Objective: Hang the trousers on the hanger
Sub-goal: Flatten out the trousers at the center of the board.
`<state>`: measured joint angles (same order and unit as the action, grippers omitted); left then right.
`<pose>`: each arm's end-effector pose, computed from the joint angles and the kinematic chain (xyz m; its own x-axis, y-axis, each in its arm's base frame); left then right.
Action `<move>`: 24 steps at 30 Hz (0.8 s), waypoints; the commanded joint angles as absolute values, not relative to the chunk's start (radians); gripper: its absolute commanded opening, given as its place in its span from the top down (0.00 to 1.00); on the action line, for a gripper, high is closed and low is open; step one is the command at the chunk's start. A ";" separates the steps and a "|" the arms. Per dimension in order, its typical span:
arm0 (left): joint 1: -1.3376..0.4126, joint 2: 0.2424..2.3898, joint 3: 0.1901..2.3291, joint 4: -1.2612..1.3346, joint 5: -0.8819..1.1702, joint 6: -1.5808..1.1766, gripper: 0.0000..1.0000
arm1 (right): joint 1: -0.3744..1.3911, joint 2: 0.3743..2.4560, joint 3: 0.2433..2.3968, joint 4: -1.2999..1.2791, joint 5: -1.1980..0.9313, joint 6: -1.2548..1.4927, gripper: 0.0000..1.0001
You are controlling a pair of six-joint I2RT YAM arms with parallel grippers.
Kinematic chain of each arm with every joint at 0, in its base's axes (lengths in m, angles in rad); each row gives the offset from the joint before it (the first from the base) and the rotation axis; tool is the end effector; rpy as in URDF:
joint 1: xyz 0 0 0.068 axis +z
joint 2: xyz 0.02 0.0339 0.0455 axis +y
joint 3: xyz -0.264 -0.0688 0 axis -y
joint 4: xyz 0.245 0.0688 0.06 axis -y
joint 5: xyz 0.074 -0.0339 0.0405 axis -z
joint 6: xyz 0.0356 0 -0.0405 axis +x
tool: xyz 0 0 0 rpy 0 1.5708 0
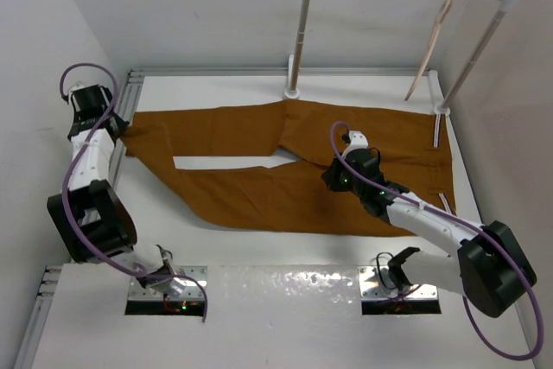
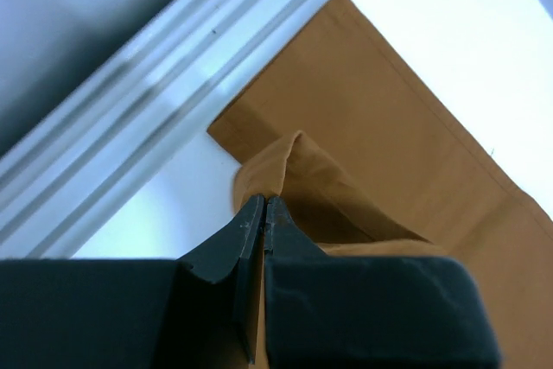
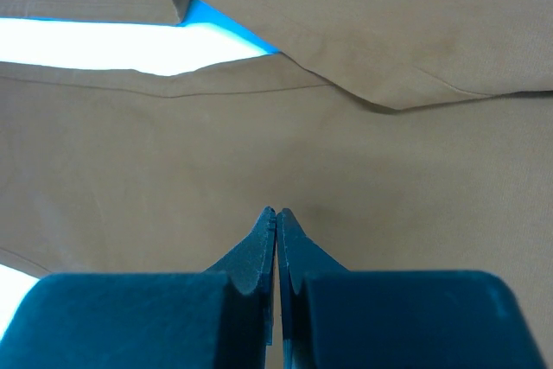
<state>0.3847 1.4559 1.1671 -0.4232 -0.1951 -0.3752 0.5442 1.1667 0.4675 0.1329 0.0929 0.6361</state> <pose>0.2979 0.1280 0.2923 -0.3787 -0.5412 -0.7508 -0.6911 0.7050 -0.1596 0.2025 0.1187 0.1858 -0.6357 0.3067 -0.7084 -0.0881 0.8829 0.4613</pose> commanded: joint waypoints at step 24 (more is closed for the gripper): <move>0.708 1.316 0.936 -0.232 0.042 -0.597 0.40 | 0.540 1.175 0.466 0.172 0.081 0.649 1.00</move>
